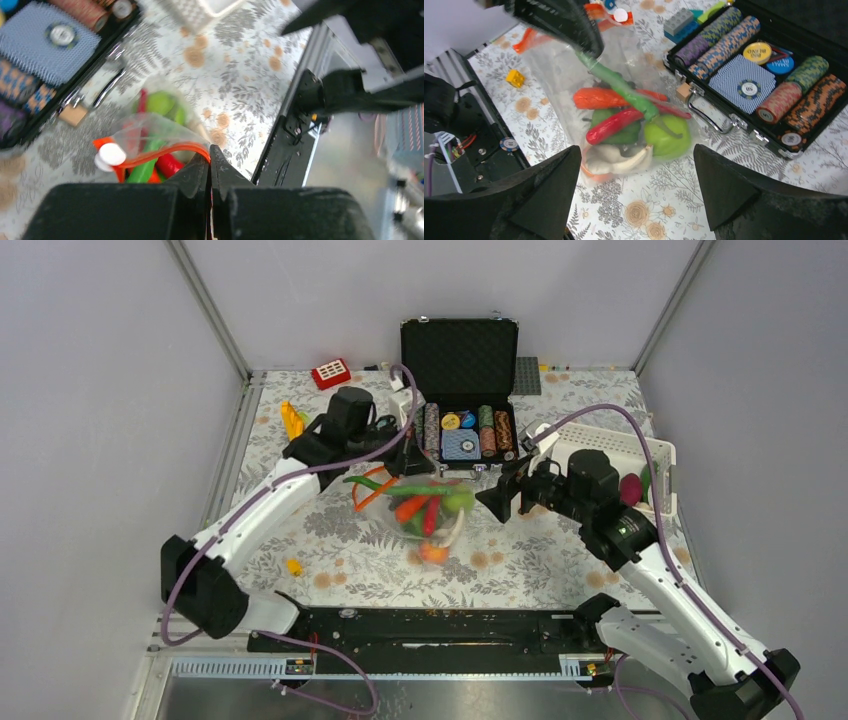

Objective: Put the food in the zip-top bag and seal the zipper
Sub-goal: Zip the zipper food storage bag at the center of the board.

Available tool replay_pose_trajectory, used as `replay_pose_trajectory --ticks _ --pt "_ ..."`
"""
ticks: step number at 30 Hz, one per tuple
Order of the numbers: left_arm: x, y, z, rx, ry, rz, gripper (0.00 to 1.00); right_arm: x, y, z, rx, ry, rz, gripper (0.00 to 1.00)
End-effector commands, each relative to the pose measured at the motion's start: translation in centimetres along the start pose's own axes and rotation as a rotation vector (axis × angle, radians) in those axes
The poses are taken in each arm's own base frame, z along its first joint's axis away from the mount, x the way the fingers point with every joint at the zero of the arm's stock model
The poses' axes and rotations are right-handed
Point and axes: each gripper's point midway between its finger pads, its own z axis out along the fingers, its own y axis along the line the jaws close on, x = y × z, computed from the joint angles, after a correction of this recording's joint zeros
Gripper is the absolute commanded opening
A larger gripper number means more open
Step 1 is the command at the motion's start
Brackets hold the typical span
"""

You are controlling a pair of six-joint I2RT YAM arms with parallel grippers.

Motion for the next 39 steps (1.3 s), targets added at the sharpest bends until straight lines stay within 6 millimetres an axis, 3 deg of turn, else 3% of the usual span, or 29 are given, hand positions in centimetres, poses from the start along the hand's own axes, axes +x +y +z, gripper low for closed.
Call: replay_pose_trajectory --ticks 1,7,12,17,24,32,39 --pt "-1.2 -6.6 -2.5 0.155 -0.032 0.384 0.00 -2.3 1.6 -0.5 -0.083 -0.107 -0.016 0.89" --pt "3.4 -9.4 -2.7 0.240 0.077 0.627 0.00 -1.3 1.5 0.1 -0.083 -0.139 0.034 0.88" --pt "7.0 -10.0 -1.8 0.294 0.153 0.628 0.00 1.4 2.6 1.3 -0.193 -0.155 -0.016 0.84" --pt "9.4 -11.3 -2.1 0.341 0.189 0.624 0.00 2.9 4.9 0.9 -0.353 -0.178 -0.110 0.82" --pt "9.7 -12.1 -1.8 0.280 0.188 0.604 0.00 4.5 6.9 0.1 -0.475 -0.104 -0.042 0.76" --pt "10.6 -13.1 -1.0 0.260 0.216 0.606 0.00 5.2 7.1 -0.3 -0.472 -0.174 -0.006 0.73" --pt "10.6 -13.4 -0.9 0.262 0.205 0.606 0.00 5.7 7.0 0.9 -0.500 -0.183 -0.027 0.67"
